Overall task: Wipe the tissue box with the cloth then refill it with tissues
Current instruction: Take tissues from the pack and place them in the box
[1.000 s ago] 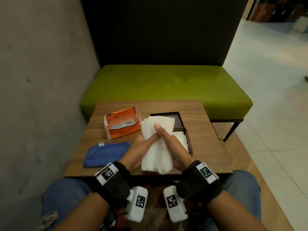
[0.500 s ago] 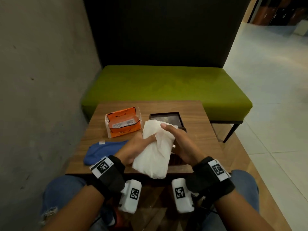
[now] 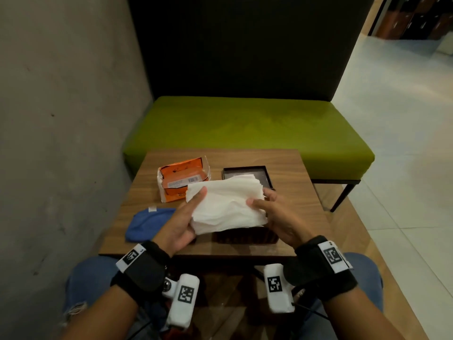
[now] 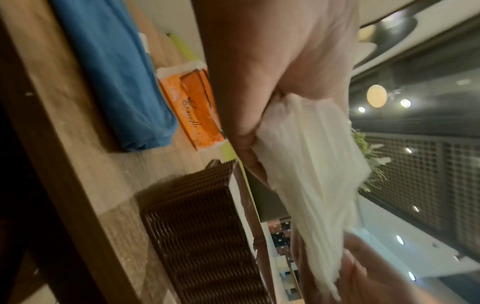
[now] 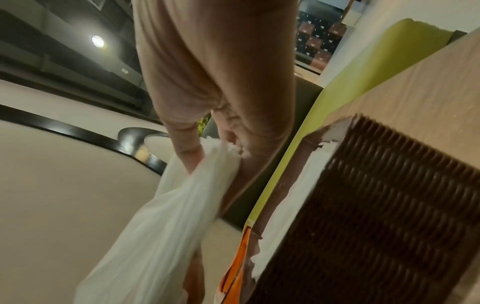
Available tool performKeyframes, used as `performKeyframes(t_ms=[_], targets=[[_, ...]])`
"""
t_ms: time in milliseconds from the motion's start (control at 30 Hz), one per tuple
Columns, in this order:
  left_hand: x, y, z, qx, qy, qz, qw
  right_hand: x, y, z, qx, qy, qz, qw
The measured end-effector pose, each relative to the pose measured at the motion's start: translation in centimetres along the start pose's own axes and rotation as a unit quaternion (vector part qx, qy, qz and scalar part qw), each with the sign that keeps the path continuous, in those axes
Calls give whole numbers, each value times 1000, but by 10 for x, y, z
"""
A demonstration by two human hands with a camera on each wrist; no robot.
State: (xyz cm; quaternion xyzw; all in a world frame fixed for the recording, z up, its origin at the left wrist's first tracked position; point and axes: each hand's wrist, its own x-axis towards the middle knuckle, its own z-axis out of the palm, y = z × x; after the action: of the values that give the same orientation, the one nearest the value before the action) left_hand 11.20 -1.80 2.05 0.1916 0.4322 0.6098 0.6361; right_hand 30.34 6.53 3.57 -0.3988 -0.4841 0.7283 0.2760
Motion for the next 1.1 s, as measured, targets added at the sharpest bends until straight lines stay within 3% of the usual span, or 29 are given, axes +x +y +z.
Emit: performKeyframes(t_ms=[133,433,567,667,833,967,1033,1100], targets=[[0,-1,16,93,87,64,990,-5,-3,8,17,-2,15,1000],[7,-2,25,159,93,69,980,-2,-5,-3,-62,29,-11,998],[28,1,26,249,74,68,963,7,-12,-15,-141,106,-44,983],[52,0,29,422,111,119,892,20,-8,-22,-298,169,-66,937],[64,-9,31,607,126,146,771,25,5,-24,-462,177,-48,868],[63,-7,36,718,103,105,680,21,7,-20,-629,166,-2,760],[60,-8,38,768,108,113,622,16,5,-13,-683,180,2,707],[56,-9,39,788,120,168,580,15,3,-8,-690,196,-35,696]])
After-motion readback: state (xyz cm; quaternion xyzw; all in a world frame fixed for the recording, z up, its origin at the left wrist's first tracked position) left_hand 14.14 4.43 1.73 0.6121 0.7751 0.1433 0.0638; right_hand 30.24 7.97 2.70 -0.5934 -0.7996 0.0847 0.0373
